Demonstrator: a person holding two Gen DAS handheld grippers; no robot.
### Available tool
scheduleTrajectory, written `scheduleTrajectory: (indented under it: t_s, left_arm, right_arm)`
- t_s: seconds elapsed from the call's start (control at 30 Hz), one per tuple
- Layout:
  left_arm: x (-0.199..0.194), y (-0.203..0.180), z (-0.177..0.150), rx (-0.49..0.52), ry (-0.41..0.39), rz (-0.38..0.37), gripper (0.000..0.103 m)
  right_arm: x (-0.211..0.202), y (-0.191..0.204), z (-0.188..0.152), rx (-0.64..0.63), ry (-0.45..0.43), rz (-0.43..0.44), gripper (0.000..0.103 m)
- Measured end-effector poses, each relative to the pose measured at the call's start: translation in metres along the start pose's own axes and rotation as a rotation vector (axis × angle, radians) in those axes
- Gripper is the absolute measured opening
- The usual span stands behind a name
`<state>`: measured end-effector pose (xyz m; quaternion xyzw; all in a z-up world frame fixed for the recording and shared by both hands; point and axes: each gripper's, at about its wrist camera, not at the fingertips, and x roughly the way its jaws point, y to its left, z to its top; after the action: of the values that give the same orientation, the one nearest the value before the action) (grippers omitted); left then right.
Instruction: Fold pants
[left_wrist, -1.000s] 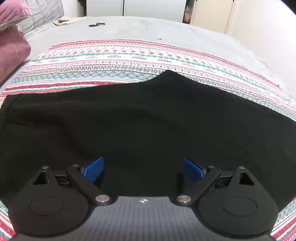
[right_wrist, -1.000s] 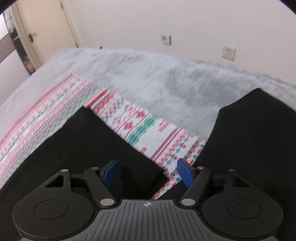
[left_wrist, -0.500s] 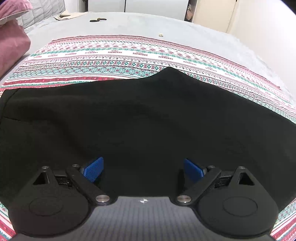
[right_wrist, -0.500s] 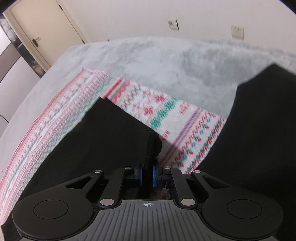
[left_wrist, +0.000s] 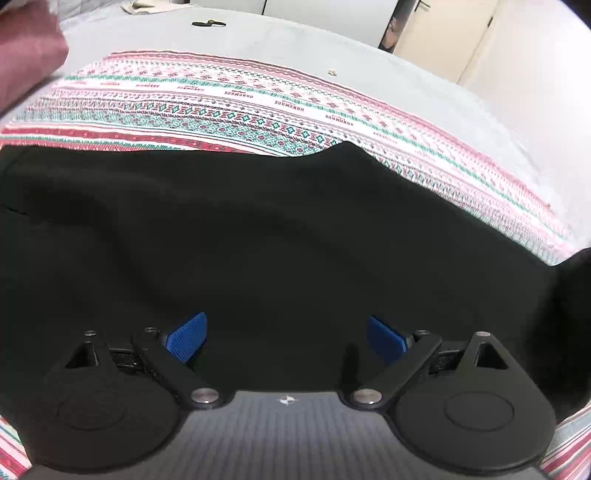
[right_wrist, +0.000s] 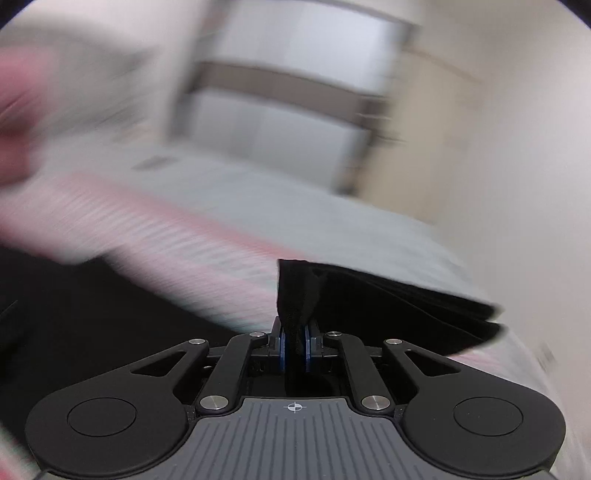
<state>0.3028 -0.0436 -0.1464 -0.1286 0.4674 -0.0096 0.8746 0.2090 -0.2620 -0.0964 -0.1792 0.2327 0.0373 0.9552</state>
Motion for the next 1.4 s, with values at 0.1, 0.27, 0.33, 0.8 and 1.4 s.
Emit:
scheduleTrajectory:
  t_s: [0.1, 0.27, 0.33, 0.8, 1.4]
  left_arm:
    - [-0.002, 0.007, 0.002, -0.029, 0.004, -0.035, 0.103]
    - [-0.004, 0.016, 0.005, -0.069, 0.016, -0.062, 0.103]
    - [-0.005, 0.018, 0.007, -0.086, 0.019, -0.074, 0.103]
    - [-0.005, 0.017, 0.006, -0.085, 0.031, -0.105, 0.103]
    - [-0.011, -0.022, 0.002, 0.262, 0.044, -0.229, 0.103]
  right_arm:
    - [0.018, 0.078, -0.011, -0.170, 0.113, 0.138, 0.010]
    - [0.024, 0.130, -0.031, -0.355, 0.157, 0.207, 0.017]
    - [0.023, 0.126, -0.030, -0.321, 0.163, 0.206, 0.018]
    - [0.043, 0.102, -0.022, -0.113, 0.231, 0.248, 0.028]
    - [-0.007, 0.188, -0.017, -0.314, 0.083, 0.383, 0.004]
